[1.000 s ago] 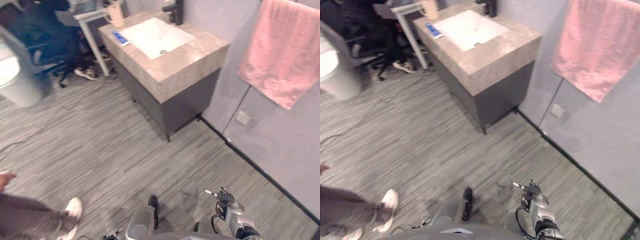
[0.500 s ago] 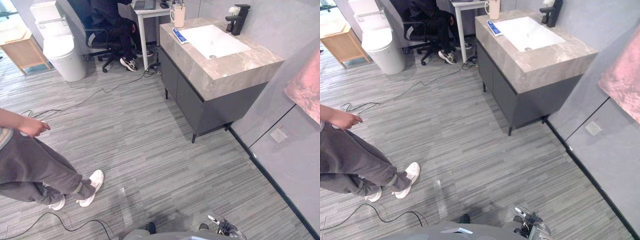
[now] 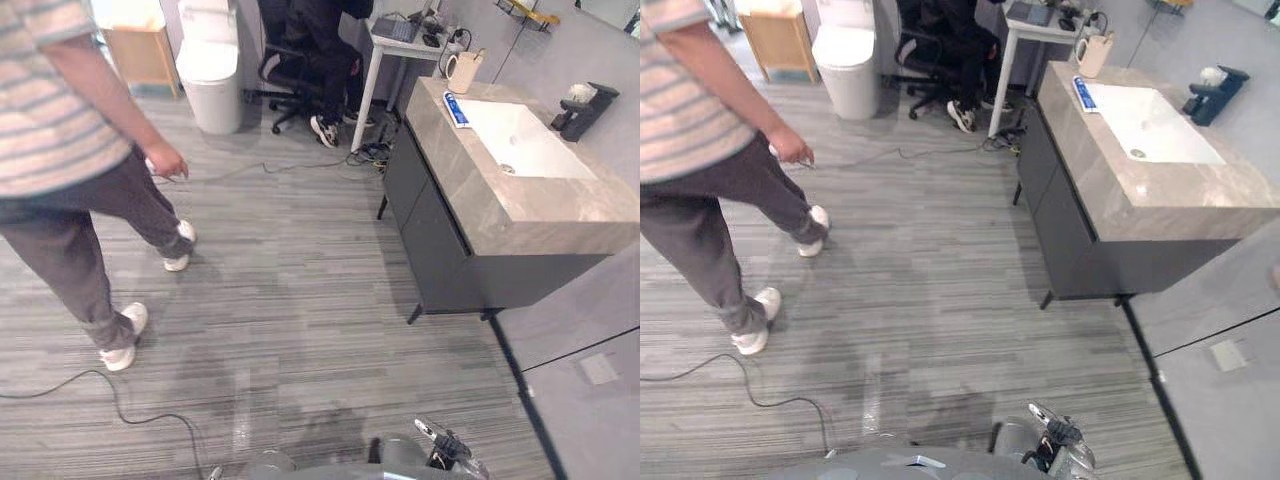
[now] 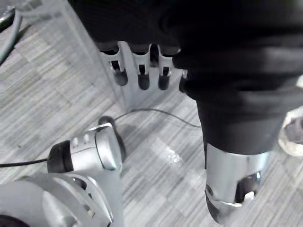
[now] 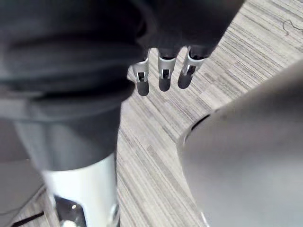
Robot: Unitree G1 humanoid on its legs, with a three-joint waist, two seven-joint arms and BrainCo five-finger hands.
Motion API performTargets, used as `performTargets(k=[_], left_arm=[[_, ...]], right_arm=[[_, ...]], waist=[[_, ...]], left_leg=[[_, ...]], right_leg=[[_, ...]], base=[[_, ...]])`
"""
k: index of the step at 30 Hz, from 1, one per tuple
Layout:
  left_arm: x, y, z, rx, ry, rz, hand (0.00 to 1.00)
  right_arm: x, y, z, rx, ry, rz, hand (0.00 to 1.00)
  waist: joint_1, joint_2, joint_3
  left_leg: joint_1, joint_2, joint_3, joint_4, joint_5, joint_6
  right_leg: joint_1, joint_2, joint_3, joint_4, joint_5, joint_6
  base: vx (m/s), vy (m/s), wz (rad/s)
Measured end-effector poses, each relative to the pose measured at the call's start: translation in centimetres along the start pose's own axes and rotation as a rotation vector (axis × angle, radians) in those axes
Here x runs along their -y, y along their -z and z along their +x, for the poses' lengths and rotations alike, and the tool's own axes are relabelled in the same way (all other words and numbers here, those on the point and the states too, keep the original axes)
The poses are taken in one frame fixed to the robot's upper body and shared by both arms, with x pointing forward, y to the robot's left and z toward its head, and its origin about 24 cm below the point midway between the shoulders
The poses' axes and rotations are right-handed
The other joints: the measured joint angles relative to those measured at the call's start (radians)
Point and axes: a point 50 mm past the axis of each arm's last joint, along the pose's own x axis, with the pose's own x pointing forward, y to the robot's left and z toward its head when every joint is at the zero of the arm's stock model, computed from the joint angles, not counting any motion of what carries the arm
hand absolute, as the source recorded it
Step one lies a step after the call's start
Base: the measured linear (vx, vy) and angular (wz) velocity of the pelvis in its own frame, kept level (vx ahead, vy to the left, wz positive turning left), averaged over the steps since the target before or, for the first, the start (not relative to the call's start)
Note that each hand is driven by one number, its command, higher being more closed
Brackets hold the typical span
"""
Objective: Organize washtable
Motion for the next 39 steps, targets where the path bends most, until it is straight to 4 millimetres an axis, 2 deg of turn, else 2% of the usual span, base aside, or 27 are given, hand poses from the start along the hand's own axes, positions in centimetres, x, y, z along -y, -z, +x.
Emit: performTargets(k=[3, 5, 6, 8, 9, 10, 12, 13, 14, 17, 19, 20, 21, 22, 23, 24, 25, 26, 27, 29, 31, 33, 34, 35, 36, 37, 39], left_arm=[[1.6, -1.7, 0.1, 0.062, 0.036, 0.079, 0.00], [2.8, -2.0, -0.1, 0.083, 0.072, 0.099, 0.00], [3.9, -1.6, -0.4, 0.087, 0.100, 0.082, 0.00], [5.1, -1.0, -0.8, 0.075, 0.135, 0.055, 0.00], [5.0, -0.7, -0.9, 0.065, 0.125, 0.013, 0.00], [4.8, -0.6, -0.9, 0.068, 0.119, 0.005, 0.00], [4.6, -0.9, -0.9, 0.081, 0.120, 0.014, 0.00], [4.6, -1.0, -0.9, 0.088, 0.123, 0.014, 0.00], [4.6, -1.4, -0.9, 0.106, 0.127, 0.009, 0.00], [4.1, -1.3, -0.8, 0.104, 0.107, 0.013, 0.00], [2.8, 0.1, -0.8, 0.068, 0.067, 0.018, 0.00], [1.5, 1.2, -0.8, 0.030, 0.026, 0.022, 0.00], [1.0, 1.9, -0.8, 0.005, 0.007, 0.021, 0.00], [0.1, 1.4, -0.5, 0.000, -0.022, 0.019, 0.00], [0.0, 1.1, -0.4, 0.004, -0.028, 0.019, 0.00], [-0.3, 0.5, -0.3, 0.015, -0.037, 0.028, 0.00], [-0.4, 0.4, -0.2, 0.015, -0.039, 0.035, 0.00], [-0.3, 0.1, -0.2, 0.020, -0.035, 0.042, 0.00], [0.5, -0.2, -0.2, 0.030, -0.013, 0.059, 0.00], [2.5, -0.8, -0.3, 0.054, 0.044, 0.112, 0.00], [4.3, -2.1, -0.6, 0.112, 0.092, 0.113, 0.00], [5.7, -2.8, -0.9, 0.146, 0.130, 0.111, 0.00], [6.4, -2.9, -1.1, 0.164, 0.153, 0.115, 0.00], [6.6, -3.4, -1.3, 0.193, 0.166, 0.110, 0.00], [6.4, -3.6, -1.3, 0.202, 0.163, 0.104, 0.00], [6.7, -2.6, -1.3, 0.172, 0.167, 0.101, 0.00], [6.3, -1.1, -1.4, 0.132, 0.163, 0.106, 0.00]], right_arm=[[1.9, 1.0, -0.2, -0.021, 0.073, 0.097, 0.00], [3.9, 1.8, -0.5, -0.040, 0.133, 0.118, 0.00], [5.0, 2.2, -0.7, -0.047, 0.169, 0.128, 0.00], [5.1, 1.5, -0.6, -0.028, 0.172, 0.131, 0.00], [5.2, 1.1, -0.5, -0.013, 0.175, 0.135, 0.00], [5.2, 0.7, -0.5, 0.002, 0.174, 0.131, 0.00], [3.9, -0.5, -0.2, 0.033, 0.138, 0.112, 0.00], [2.6, -1.0, -0.1, 0.044, 0.101, 0.081, 0.00], [1.2, -1.6, 0.0, 0.059, 0.064, 0.065, 0.00], [-0.9, -2.9, 0.1, 0.094, 0.009, 0.036, 0.00], [-2.3, -4.0, 0.0, 0.137, -0.037, -0.003, 0.00], [-2.5, -3.9, -0.1, 0.139, -0.044, -0.014, 0.00], [-2.6, -3.8, -0.1, 0.132, -0.043, -0.011, 0.00], [-2.6, -3.5, -0.1, 0.122, -0.042, 0.001, 0.00], [-2.5, -3.5, -0.1, 0.122, -0.038, 0.007, 0.00], [-2.1, -3.2, -0.1, 0.111, -0.021, 0.038, 0.00], [-1.6, -2.8, -0.1, 0.101, -0.009, 0.037, 0.00], [-1.4, -2.7, 0.0, 0.098, -0.006, 0.033, 0.00], [-1.3, -2.6, -0.1, 0.097, -0.005, 0.029, 0.00], [-0.9, -1.9, -0.1, 0.080, 0.000, 0.017, 0.00], [-0.8, -2.5, -0.2, 0.116, -0.004, 0.019, 0.00], [-0.5, -2.4, -0.3, 0.118, 0.004, 0.030, 0.00], [-0.2, -2.1, -0.3, 0.105, 0.014, 0.036, 0.00], [0.1, -1.2, -0.3, 0.070, 0.024, 0.032, 0.00], [0.2, -0.7, -0.3, 0.050, 0.026, 0.026, 0.00], [0.9, -1.0, -0.2, 0.053, 0.035, 0.015, 0.00], [1.5, -1.2, -0.2, 0.055, 0.045, 0.003, 0.00]], waist=[[-0.013, 0.008, 0.004], [-0.047, 0.044, -0.007], [-0.055, 0.094, -0.022], [-0.054, 0.119, -0.005], [-0.041, 0.136, 0.006], [-0.025, 0.136, 0.018], [-0.005, 0.140, 0.036], [0.008, 0.127, 0.040], [0.021, 0.115, 0.047], [0.057, 0.098, 0.057], [0.078, 0.101, 0.052], [0.091, 0.093, 0.039], [0.096, 0.090, 0.019], [0.096, 0.038, 0.006], [0.093, 0.019, 0.004], [0.075, -0.002, 0.017], [0.066, -0.006, 0.021], [0.055, -0.008, 0.027], [0.043, 0.003, 0.036], [0.037, 0.048, 0.041], [0.014, 0.074, 0.038], [-0.002, 0.073, 0.038], [-0.004, 0.063, 0.036], [-0.001, 0.043, 0.029], [0.000, 0.029, 0.026], [0.009, 0.064, 0.024], [0.009, 0.102, 0.003]], left_leg=[[0.044, -0.002, -0.044, -0.014, -0.062, 0.012], [0.056, 0.021, -0.127, 0.025, -0.133, 0.006], [0.037, 0.064, -0.124, 0.148, -0.160, -0.066], [-0.069, 0.062, -0.058, 0.420, -0.123, -0.177], [-0.131, 0.067, -0.015, 0.633, -0.017, -0.259], [-0.180, 0.080, 0.026, 0.779, 0.074, -0.271], [-0.271, 0.111, 0.134, 0.991, 0.052, -0.224], [-0.359, 0.129, 0.197, 1.021, 0.022, -0.172], [-0.449, 0.132, 0.245, 0.963, -0.003, -0.131], [-0.553, 0.124, 0.341, 0.548, 0.003, -0.122], [-0.548, 0.123, 0.331, 0.177, 0.103, -0.130], [-0.541, 0.115, 0.331, 0.168, 0.238, -0.119], [-0.535, 0.099, 0.329, 0.175, 0.297, -0.096], [-0.516, 0.052, 0.346, 0.199, 0.281, -0.051], [-0.501, 0.033, 0.356, 0.213, 0.263, -0.040], [-0.408, -0.009, 0.361, 0.223, 0.185, -0.017], [-0.359, -0.021, 0.356, 0.210, 0.167, -0.007], [-0.312, -0.031, 0.352, 0.198, 0.157, 0.002], [-0.229, -0.038, 0.340, 0.183, 0.150, 0.013], [-0.105, -0.011, 0.324, 0.129, 0.148, 0.016], [0.023, 0.017, 0.306, 0.031, 0.141, 0.018], [0.070, 0.036, 0.291, 0.004, 0.104, -0.002], [0.106, 0.039, 0.285, -0.022, 0.073, -0.017], [0.138, 0.032, 0.281, -0.027, 0.014, -0.034], [0.150, 0.021, 0.276, -0.018, -0.006, -0.043], [0.171, 0.050, 0.256, 0.010, -0.026, -0.055], [0.165, 0.082, 0.252, 0.073, -0.024, -0.060]], right_leg=[[-0.004, 0.032, -0.039, -0.278, 0.040, 0.019], [0.003, 0.044, -0.061, -0.214, 0.078, -0.035], [0.028, 0.079, -0.117, -0.184, 0.022, -0.071], [0.066, 0.105, -0.135, -0.170, -0.020, -0.098], [0.124, 0.133, -0.130, -0.176, -0.052, -0.123], [0.182, 0.160, -0.112, -0.191, -0.078, -0.138], [0.300, 0.190, -0.073, -0.234, -0.109, -0.160], [0.370, 0.196, -0.047, -0.283, -0.112, -0.160], [0.437, 0.191, -0.036, -0.346, -0.112, -0.160], [0.559, 0.160, -0.009, -0.439, -0.145, -0.108], [0.627, 0.144, 0.043, -0.448, -0.194, -0.058], [0.655, 0.122, 0.084, -0.425, -0.215, -0.026], [0.649, 0.106, 0.107, -0.393, -0.217, -0.022], [0.604, 0.052, 0.148, -0.254, -0.206, -0.008], [0.568, 0.028, 0.169, -0.161, -0.174, 0.015], [0.463, 0.015, 0.207, 0.152, 0.086, 0.007], [0.431, 0.013, 0.216, 0.240, 0.234, 0.032], [0.396, 0.003, 0.221, 0.342, 0.273, 0.050], [0.319, -0.005, 0.204, 0.501, 0.237, 0.035], [0.207, -0.004, 0.147, 0.576, 0.141, -0.002], [0.071, -0.005, 0.077, 0.442, 0.046, 0.009], [0.056, -0.001, 0.021, 0.194, 0.031, 0.019], [0.066, 0.001, -0.023, -0.003, 0.047, 0.014], [0.074, 0.002, -0.038, -0.230, 0.150, 0.000], [0.074, 0.002, -0.034, -0.280, 0.221, -0.021], [0.086, 0.025, -0.045, -0.235, 0.191, -0.085], [0.116, 0.063, -0.047, -0.245, 0.129, -0.090]], base=[[0.01, -0.195, 0.49], [0.47, -0.403, 1.29], [0.64, -0.453, 0.91], [0.53, -0.377, 0.31], [0.38, -0.267, -0.31], [0.43, -0.251, -0.57], [0.24, -0.108, -0.53], [0.04, -0.035, -0.33], [-0.04, -0.005, -0.26], [-0.18, 0.066, -0.40], [0.43, 0.018, -0.83], [0.75, 0.013, -0.91], [0.79, 0.071, -0.58], [0.58, 0.085, -0.15], [0.74, 0.099, 0.16], [0.52, 0.075, 0.33], [0.43, 0.073, 0.40], [0.19, 0.053, 0.37], [0.10, 0.054, 0.35], [-0.02, 0.047, 0.19], [-0.18, 0.029, 0.22], [-0.27, 0.004, 0.44], [-0.31, -0.047, 0.50], [-0.22, -0.116, 0.39], [0.03, -0.212, 0.16], [0.27, -0.269, -0.08], [0.37, -0.269, -0.14]])
